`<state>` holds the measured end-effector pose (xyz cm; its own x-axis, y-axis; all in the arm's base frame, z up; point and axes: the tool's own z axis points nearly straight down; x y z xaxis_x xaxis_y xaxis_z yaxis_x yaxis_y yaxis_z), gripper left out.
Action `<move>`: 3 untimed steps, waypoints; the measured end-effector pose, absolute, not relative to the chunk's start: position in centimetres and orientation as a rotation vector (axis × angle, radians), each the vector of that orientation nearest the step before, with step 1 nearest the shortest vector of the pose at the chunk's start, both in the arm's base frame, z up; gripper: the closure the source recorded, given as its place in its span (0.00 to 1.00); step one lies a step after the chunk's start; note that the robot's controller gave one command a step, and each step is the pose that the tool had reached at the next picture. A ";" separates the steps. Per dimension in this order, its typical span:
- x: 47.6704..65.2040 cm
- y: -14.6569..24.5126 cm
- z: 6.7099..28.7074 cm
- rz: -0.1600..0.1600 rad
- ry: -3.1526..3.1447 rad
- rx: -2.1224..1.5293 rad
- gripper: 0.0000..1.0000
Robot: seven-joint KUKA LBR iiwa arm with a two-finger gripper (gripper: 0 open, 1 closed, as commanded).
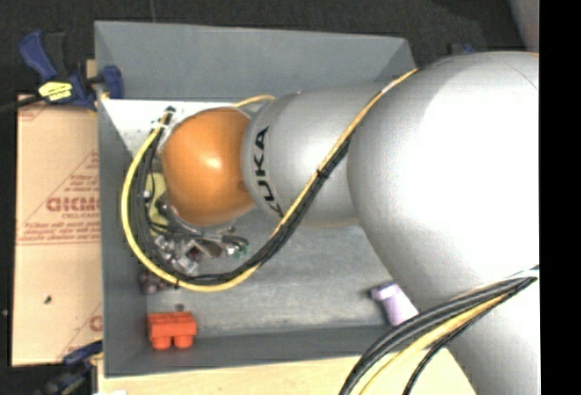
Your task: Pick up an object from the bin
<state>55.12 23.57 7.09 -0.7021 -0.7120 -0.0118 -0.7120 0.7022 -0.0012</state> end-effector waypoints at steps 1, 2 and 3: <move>55.0 23.5 8.6 0.006 2.890 -1.208 1.00; 55.1 23.5 10.3 0.005 2.887 -1.205 1.00; 55.1 23.5 12.6 0.006 2.888 -1.203 1.00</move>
Offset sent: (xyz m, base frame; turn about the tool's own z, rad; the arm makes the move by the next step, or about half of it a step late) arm -0.0012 -0.0007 0.0474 0.0004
